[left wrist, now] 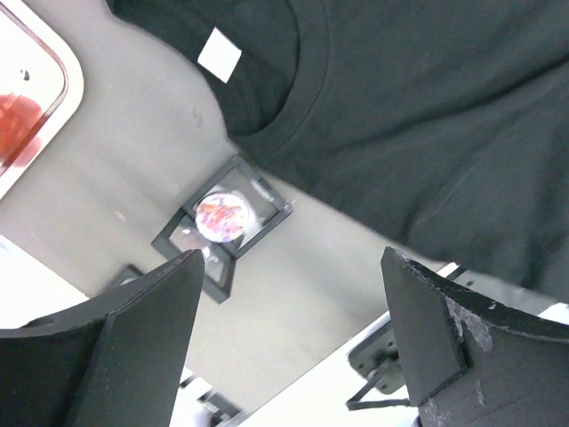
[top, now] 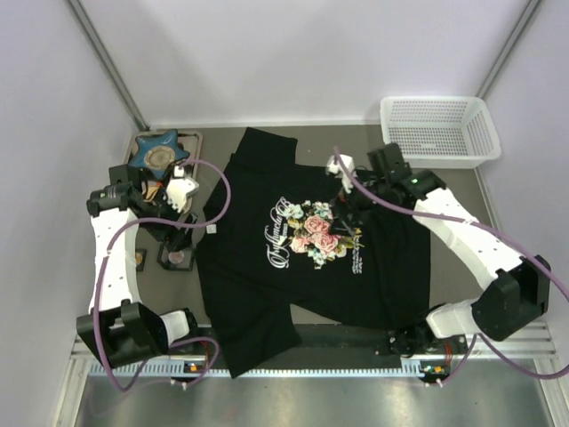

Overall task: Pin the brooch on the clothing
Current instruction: Flatten out the clothes at the center of the board, then pick up the brooch from the brooch box.

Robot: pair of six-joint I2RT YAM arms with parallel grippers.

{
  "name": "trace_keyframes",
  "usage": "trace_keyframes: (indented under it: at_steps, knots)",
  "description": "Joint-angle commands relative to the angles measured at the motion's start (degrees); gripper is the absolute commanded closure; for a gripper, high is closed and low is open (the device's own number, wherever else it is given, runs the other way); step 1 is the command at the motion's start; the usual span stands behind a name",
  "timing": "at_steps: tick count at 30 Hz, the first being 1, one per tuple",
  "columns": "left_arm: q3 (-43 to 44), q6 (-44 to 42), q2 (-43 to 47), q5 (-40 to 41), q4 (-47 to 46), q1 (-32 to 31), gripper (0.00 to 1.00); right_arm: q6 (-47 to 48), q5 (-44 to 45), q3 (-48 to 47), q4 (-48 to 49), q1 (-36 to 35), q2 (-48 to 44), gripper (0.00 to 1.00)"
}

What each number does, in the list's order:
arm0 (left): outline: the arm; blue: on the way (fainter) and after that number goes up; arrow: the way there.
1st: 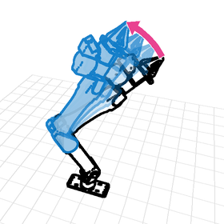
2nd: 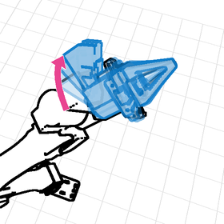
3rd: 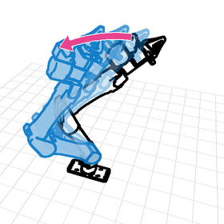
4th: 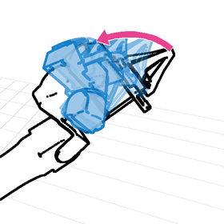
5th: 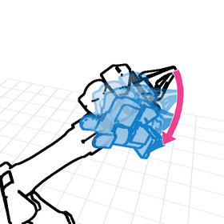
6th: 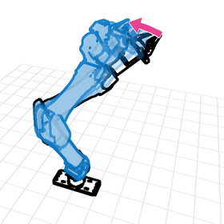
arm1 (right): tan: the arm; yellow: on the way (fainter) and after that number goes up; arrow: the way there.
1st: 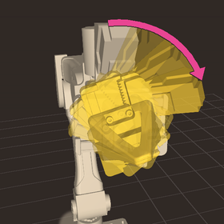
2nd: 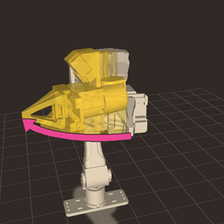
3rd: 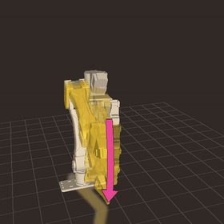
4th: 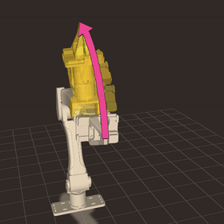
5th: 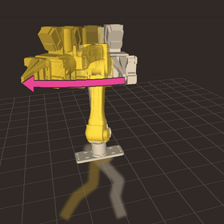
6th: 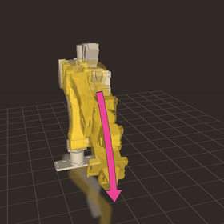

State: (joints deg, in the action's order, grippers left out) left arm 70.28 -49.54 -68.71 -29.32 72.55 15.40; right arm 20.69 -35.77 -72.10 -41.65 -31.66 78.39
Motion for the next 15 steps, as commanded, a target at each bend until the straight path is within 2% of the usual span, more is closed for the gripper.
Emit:
trace_keyframes:
  at_steps: [1,4,8,15]
  knots:
    - [-1.11,-17.06,-2.21,7.51,3.91,0.42,0.16,6.12,1.3,2.92,-10.91,8.17,-1.13,0.01]
    - [-2.69,-24.37,-3.62,12.26,4.27,0.42,0.21,7.52,4.29,3.71,-10.82,8.63,-0.7,0.01]
    - [-5.33,-35.08,-4.68,14.99,4.26,0.42,0.26,6.21,2.37,3.63,-10.73,8.63,2.11,0.01]
    - [-1.81,-45.54,-16.0,16.05,4.26,0.34,0.25,4.63,1.23,2.84,-10.12,8.63,6.69,0.01]
